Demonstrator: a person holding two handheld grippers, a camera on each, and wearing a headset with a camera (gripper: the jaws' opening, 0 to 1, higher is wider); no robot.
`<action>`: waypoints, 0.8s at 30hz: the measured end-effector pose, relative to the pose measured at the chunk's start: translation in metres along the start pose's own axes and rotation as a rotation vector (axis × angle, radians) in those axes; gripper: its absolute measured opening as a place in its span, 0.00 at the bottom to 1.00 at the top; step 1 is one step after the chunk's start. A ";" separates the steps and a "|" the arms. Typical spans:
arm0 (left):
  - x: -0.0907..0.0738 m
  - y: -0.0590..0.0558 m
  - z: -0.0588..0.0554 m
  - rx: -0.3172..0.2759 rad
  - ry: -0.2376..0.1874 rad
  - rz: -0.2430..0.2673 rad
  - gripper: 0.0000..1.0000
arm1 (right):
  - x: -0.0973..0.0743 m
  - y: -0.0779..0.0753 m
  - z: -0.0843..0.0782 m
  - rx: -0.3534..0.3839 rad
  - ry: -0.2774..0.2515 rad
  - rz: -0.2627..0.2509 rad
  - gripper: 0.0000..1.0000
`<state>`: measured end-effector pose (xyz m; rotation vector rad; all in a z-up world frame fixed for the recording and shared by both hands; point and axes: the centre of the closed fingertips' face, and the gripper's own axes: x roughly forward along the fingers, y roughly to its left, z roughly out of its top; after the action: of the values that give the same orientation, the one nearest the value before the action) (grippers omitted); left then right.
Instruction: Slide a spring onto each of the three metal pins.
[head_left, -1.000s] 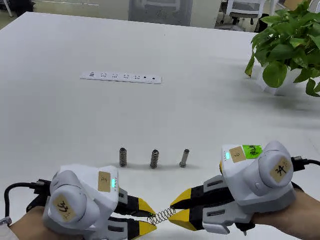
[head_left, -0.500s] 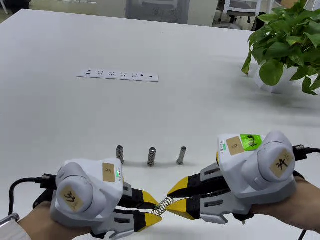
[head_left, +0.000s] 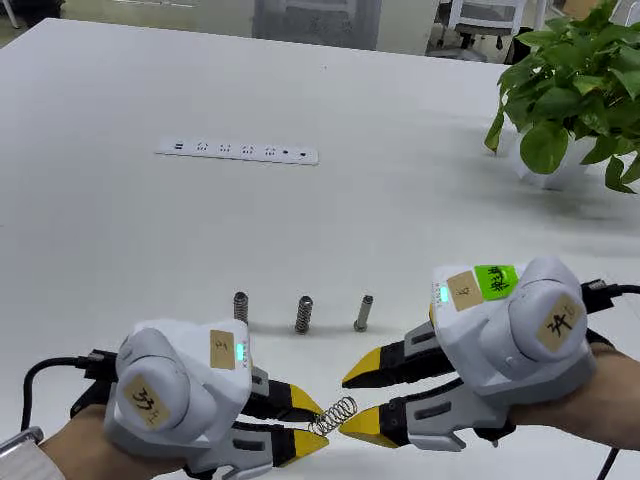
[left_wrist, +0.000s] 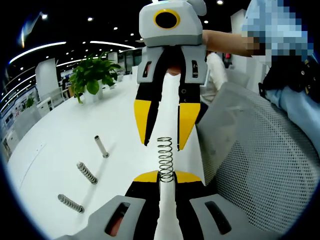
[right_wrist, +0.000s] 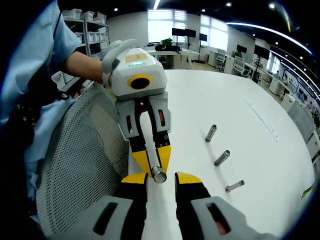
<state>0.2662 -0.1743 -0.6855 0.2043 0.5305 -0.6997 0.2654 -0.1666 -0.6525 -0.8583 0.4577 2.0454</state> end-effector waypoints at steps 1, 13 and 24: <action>0.001 -0.001 0.001 0.006 0.003 -0.004 0.09 | 0.001 0.000 -0.002 -0.004 0.017 0.010 0.22; 0.005 -0.006 0.007 0.027 0.000 -0.023 0.09 | 0.012 0.007 -0.011 -0.020 0.082 0.084 0.15; 0.008 -0.008 0.012 0.027 -0.016 -0.026 0.09 | 0.013 0.012 -0.015 -0.035 0.101 0.111 0.13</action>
<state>0.2709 -0.1895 -0.6795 0.2169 0.5096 -0.7337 0.2566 -0.1749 -0.6717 -0.9799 0.5369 2.1230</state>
